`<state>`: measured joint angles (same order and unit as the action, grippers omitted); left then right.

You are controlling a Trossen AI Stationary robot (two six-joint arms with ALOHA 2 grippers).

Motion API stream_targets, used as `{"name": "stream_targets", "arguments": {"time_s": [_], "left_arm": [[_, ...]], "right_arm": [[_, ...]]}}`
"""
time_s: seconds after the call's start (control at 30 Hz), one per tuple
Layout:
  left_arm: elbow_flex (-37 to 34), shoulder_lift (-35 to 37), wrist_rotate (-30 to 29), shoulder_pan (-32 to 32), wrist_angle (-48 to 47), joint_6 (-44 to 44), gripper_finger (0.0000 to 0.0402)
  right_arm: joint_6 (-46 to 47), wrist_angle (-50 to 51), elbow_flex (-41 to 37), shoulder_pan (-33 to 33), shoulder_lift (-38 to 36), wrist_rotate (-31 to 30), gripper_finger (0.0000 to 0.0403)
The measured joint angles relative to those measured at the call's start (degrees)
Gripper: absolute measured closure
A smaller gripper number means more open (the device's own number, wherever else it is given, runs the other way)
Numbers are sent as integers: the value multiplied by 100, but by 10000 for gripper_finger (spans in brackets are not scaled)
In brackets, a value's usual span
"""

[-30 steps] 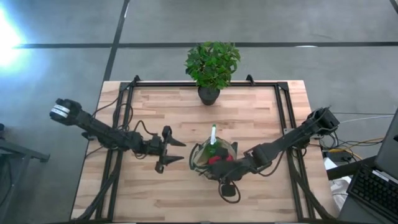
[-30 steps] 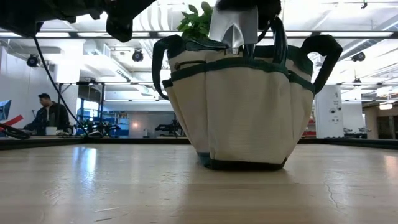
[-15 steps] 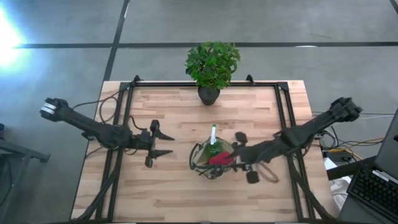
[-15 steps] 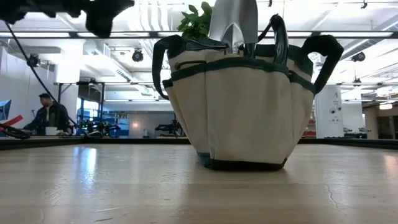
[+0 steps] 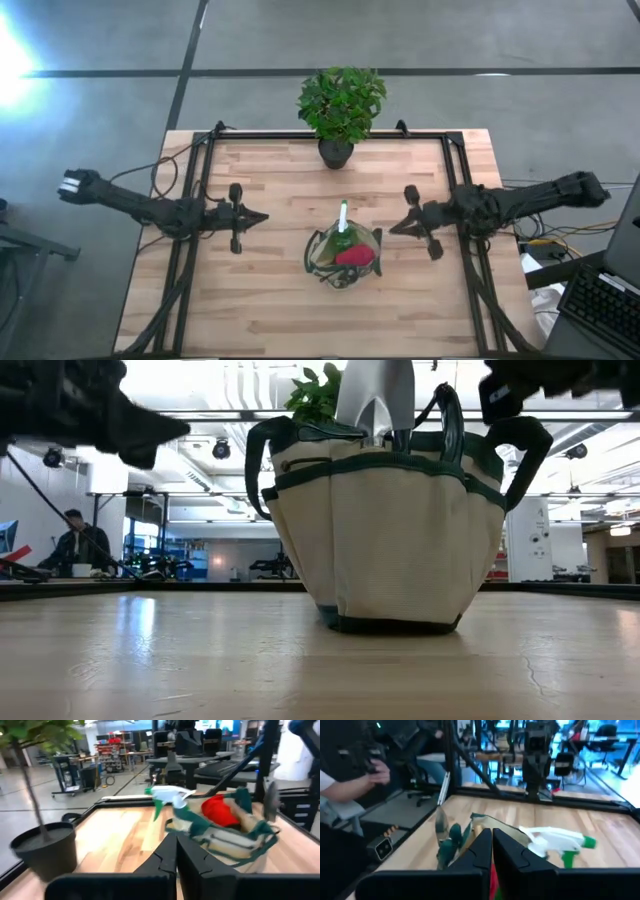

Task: Pick & Place Garden tools in Gardening bag
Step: Return to Home Position

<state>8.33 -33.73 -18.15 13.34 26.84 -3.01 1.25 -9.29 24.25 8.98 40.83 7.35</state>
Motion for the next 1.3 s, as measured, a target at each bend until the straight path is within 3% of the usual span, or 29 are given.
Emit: {"name": "stream_targets", "arguments": {"time_s": [0.23, 0.53, 0.8, 1.0, 1.1, 1.23, 1.3], "left_arm": [[-652, 355, 161, -641, 163, 57, 397], [-778, 474, 70, -915, -445, 269, 391], [-780, 474, -125, -915, -515, 289, 379], [-786, 485, -125, -915, -540, 288, 381], [-786, 749, -127, -925, -982, 289, 379], [-786, 1374, -118, -929, -2400, 280, 379], [-788, 1559, -2, -953, -2332, 280, 381]], "right_arm": [[-33, -177, -887, -892, -1022, 518, 394], [-303, -215, -1837, -1019, -2345, 421, 394], [-423, -101, -2343, -1017, -2656, 302, 394], [-425, 648, -2374, -1013, -2709, 304, 394], [-426, 726, -2374, -1013, -2858, 227, 394], [-425, 738, -2374, -1013, -3348, 156, 394], [-425, 742, -2374, -1014, -3659, 153, 394]]}}
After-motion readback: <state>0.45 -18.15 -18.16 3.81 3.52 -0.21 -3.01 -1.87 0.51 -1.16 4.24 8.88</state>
